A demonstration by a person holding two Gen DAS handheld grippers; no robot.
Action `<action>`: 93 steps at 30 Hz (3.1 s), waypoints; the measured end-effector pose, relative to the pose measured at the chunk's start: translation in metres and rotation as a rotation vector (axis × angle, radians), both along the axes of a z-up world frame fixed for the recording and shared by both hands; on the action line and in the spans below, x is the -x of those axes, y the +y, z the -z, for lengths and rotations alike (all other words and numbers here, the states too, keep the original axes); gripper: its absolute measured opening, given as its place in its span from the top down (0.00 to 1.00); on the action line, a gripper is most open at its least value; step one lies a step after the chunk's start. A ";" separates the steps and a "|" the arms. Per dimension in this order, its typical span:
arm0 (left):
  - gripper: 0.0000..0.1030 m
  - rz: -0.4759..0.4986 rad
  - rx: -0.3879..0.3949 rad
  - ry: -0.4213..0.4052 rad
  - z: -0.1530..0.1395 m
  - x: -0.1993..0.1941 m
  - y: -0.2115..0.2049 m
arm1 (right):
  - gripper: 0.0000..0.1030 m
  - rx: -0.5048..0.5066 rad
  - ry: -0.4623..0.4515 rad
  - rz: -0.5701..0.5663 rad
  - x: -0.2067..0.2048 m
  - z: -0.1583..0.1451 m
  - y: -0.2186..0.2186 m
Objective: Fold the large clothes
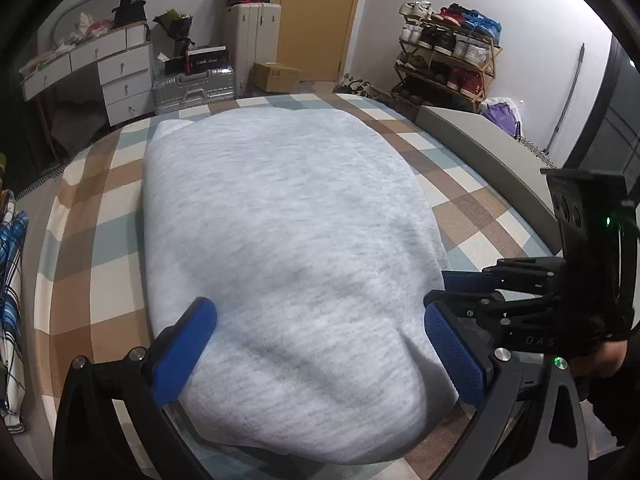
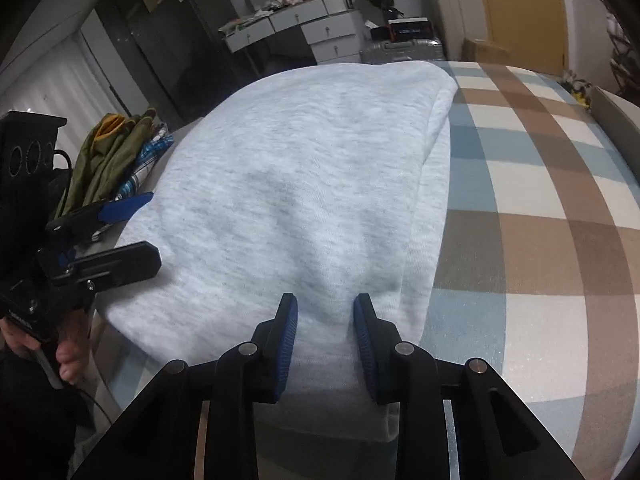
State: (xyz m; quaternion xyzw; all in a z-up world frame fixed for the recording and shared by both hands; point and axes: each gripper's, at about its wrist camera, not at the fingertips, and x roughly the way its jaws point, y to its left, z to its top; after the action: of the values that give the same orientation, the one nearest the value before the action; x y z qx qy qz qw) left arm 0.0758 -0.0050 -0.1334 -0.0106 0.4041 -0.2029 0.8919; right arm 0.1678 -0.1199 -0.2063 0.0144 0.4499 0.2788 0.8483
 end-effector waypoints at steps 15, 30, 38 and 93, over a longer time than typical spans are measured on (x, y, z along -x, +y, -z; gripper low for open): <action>0.02 -0.086 0.431 0.409 0.035 -0.080 0.111 | 0.11 -0.201 0.196 0.045 -0.102 -0.025 -0.040; 0.10 0.075 0.466 0.567 0.040 -0.105 0.081 | 0.51 -0.328 0.397 -0.014 -0.146 0.019 -0.023; 0.11 0.128 0.438 0.592 0.038 -0.075 0.081 | 0.59 -0.313 0.381 -0.133 -0.095 0.004 -0.029; 0.19 0.395 0.509 0.571 0.038 -0.195 -0.340 | 0.62 0.077 0.286 0.526 -0.171 -0.066 -0.505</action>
State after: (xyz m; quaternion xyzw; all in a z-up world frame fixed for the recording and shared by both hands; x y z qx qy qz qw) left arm 0.2708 -0.3450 -0.1716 -0.2085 0.5661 -0.4519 0.6571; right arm 0.3385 -0.6248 -0.1403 0.1376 0.5557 0.0274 0.8194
